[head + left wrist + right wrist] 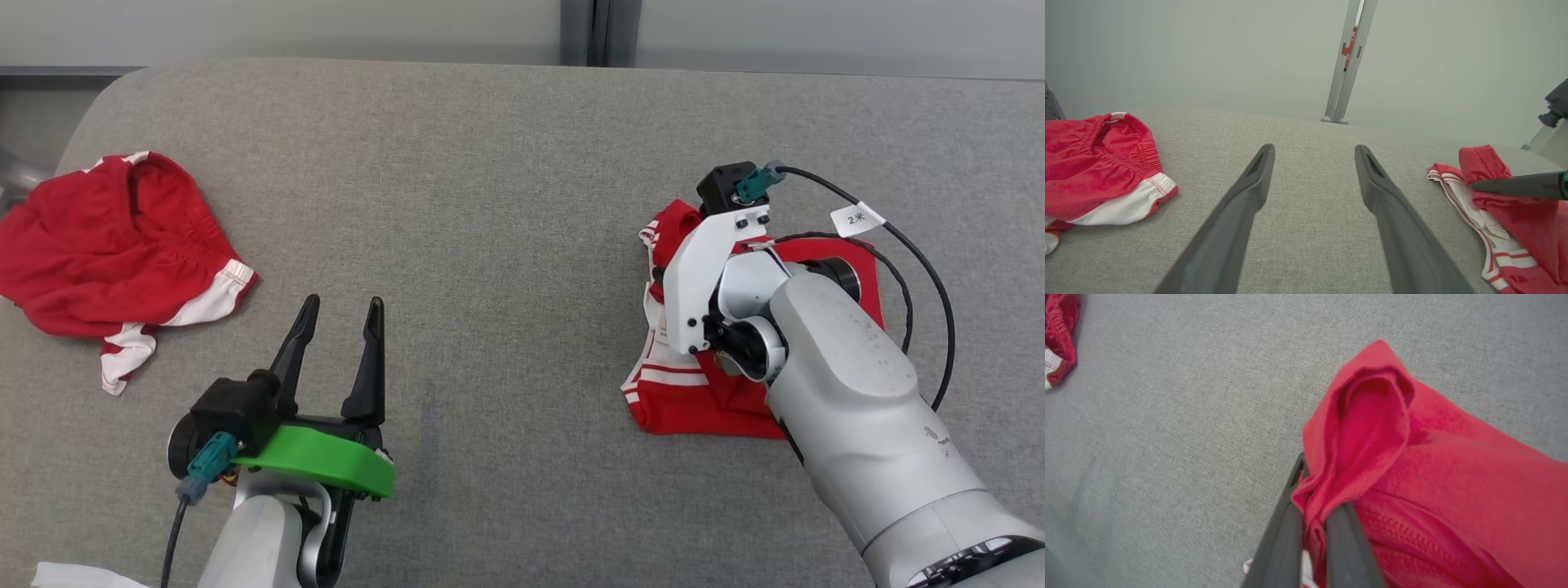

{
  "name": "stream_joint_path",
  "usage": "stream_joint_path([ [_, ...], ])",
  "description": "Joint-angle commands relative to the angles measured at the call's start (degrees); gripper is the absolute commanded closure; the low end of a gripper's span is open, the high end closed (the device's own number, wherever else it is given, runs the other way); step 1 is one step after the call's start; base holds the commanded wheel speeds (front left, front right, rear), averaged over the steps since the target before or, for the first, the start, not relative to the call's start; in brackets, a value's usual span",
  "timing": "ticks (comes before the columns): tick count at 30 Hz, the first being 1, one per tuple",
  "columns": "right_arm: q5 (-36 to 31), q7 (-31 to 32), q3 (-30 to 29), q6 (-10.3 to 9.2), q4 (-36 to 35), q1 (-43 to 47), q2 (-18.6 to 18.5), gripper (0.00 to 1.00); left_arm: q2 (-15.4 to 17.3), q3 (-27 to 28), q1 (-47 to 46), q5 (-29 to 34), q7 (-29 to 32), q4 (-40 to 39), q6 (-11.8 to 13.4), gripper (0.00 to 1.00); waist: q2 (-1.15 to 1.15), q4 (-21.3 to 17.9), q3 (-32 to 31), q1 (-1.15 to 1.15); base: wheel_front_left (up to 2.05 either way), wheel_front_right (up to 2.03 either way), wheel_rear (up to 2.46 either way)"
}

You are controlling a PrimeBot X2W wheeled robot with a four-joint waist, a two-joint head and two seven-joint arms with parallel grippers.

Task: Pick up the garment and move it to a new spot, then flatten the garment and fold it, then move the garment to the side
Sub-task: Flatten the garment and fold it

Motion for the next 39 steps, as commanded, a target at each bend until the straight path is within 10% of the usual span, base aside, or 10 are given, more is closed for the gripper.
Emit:
stream_joint_path([
  [1, 0.63, -0.95, 0.13, -0.02, 1.09, -0.80, -0.09, 1.00, 0.00, 0.14, -0.56, -0.70, -0.01, -0.01, -0.15, 0.00, 0.00, 0.22, -0.03, 0.00, 0.00, 0.00, 0.00],
  [7, 2.33, -4.53, 1.06, -0.02, 3.41, -1.56, -0.08, 1.00, -0.14, 0.72, 0.18, -0.66, -0.01, -0.13, -0.14, 0.00, 0.00, -0.04, -0.10, 0.00, 0.00, 0.00, 0.00],
  [8, 3.74, -4.67, 1.67, -0.02, 3.10, -1.21, -0.08, 0.71, -0.16, 0.78, 0.27, -0.65, -0.01, -0.13, -0.14, 0.00, 0.00, -0.12, -0.13, 0.00, 0.00, 0.00, 0.00],
  [9, 5.93, -4.59, 2.14, -0.02, 2.73, -0.64, -0.04, 0.00, -0.17, 0.86, 0.42, -0.64, -0.01, -0.13, -0.14, 0.00, 0.00, -0.28, -0.20, 0.00, 0.00, 0.00, 0.00],
  [18, 24.88, -2.39, 6.04, -0.02, -5.47, 0.23, -0.09, 0.00, -0.22, 2.29, 1.37, 0.05, -0.01, -0.68, -0.14, 0.00, 0.00, -2.74, -1.28, 0.00, 0.00, 0.00, 0.00],
  [39, -4.42, -36.99, -10.11, -0.03, -15.77, 18.43, -12.62, 0.00, -0.36, 4.34, 4.75, 0.76, -0.01, -0.83, -0.15, 0.00, 0.00, -6.56, -6.88, 0.00, 0.00, 0.00, 0.00],
])
